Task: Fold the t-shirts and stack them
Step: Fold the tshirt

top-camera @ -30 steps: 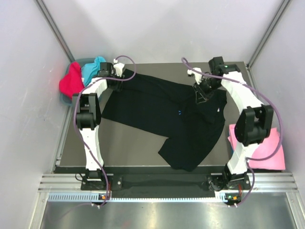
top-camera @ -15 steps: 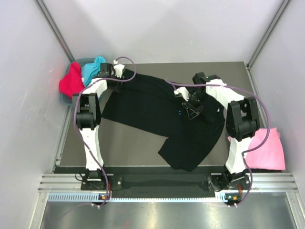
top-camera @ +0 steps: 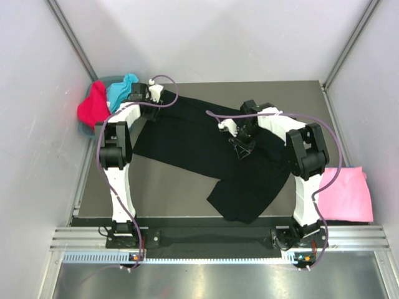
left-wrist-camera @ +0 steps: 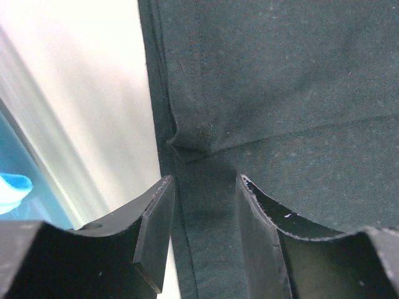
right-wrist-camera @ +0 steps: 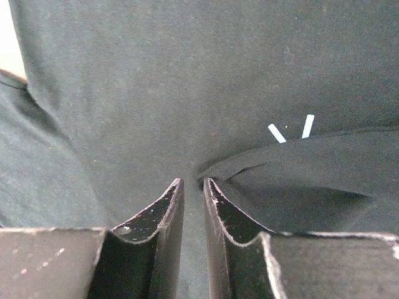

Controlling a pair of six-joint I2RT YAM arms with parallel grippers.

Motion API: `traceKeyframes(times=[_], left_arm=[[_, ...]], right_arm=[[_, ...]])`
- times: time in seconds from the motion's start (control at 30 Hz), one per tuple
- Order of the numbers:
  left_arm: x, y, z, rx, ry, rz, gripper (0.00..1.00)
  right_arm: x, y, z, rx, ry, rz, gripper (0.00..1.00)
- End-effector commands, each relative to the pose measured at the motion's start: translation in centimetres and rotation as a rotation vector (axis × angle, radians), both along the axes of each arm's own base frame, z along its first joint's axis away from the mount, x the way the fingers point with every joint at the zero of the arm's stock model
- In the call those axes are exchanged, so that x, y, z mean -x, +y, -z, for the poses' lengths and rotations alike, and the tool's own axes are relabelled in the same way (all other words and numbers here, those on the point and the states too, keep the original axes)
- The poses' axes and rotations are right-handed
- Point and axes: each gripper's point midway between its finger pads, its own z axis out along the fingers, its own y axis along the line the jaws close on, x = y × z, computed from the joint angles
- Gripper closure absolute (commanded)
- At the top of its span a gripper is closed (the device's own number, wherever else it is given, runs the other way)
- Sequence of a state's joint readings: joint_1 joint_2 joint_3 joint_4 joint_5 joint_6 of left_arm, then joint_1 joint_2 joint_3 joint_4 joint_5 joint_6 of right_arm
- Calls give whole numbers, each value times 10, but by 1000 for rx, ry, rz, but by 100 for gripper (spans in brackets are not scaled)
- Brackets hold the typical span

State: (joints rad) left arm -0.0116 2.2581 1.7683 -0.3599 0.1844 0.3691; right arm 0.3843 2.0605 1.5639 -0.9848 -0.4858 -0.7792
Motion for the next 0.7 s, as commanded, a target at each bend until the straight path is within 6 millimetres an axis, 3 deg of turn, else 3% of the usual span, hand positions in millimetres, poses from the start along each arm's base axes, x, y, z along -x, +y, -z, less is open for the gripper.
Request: traceKeyframes(times=[0.0, 0.5, 0.6, 0.67], left_arm=[[-7, 4, -28, -8, -71, 1, 51], [-6, 2, -24, 4, -63, -1, 51], [-6, 1, -25, 10, -63, -2, 51], [-6, 1, -24, 14, -63, 0, 51]], right_arm=[[-3, 9, 3, -8, -17, -11, 80], [-9, 12, 21, 44, -43, 23, 84], [-8, 8, 27, 72, -59, 28, 88], [-6, 3, 31, 101, -64, 33, 97]])
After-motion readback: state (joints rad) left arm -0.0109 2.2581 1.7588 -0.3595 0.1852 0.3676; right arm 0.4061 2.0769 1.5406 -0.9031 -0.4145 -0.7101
